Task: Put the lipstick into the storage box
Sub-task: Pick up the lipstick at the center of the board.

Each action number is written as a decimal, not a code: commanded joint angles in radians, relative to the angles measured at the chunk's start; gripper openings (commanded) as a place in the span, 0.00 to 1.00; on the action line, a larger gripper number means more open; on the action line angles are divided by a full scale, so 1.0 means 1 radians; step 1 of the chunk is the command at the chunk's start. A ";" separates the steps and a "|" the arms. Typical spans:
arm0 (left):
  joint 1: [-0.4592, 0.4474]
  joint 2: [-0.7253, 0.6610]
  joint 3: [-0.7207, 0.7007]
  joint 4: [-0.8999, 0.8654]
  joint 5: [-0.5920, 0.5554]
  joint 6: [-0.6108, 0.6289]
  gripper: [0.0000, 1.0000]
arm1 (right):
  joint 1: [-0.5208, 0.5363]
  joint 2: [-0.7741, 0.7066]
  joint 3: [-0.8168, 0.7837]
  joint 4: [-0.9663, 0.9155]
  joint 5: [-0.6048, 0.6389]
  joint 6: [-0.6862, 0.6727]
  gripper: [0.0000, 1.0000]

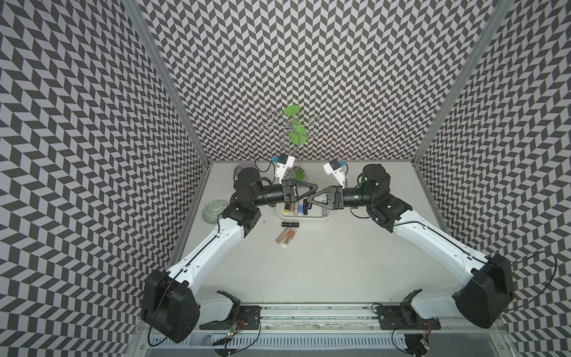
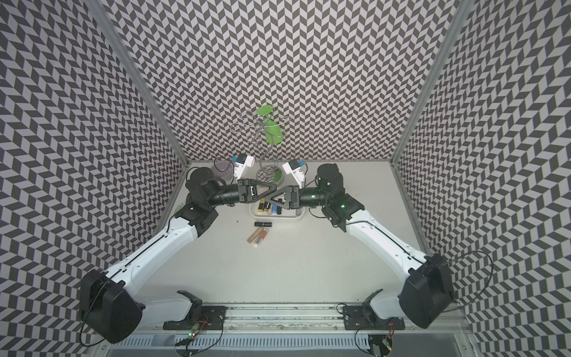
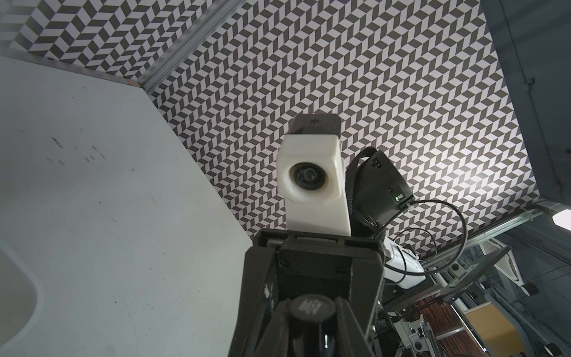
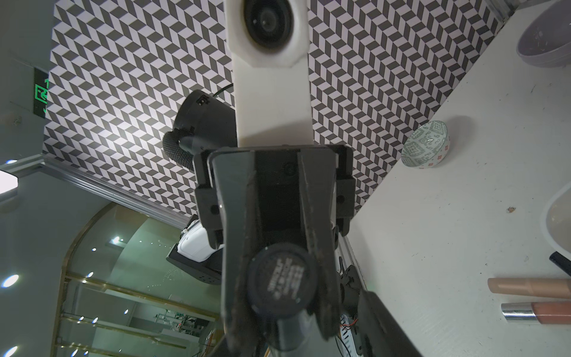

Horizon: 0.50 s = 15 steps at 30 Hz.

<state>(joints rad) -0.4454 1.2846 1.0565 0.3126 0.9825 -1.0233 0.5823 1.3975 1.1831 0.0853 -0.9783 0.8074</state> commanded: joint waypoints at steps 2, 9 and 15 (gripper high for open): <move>-0.007 -0.008 0.008 -0.010 0.001 0.028 0.22 | 0.013 0.018 0.044 0.081 0.009 0.019 0.44; -0.006 -0.003 0.025 -0.057 -0.012 0.057 0.35 | 0.020 0.028 0.047 0.093 0.006 0.027 0.24; -0.006 0.004 0.037 -0.079 -0.019 0.069 0.64 | 0.020 0.021 0.044 0.071 0.012 0.010 0.20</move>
<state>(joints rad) -0.4450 1.2850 1.0649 0.2680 0.9554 -0.9733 0.5945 1.4261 1.2022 0.1036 -0.9810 0.8352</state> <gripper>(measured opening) 0.584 0.235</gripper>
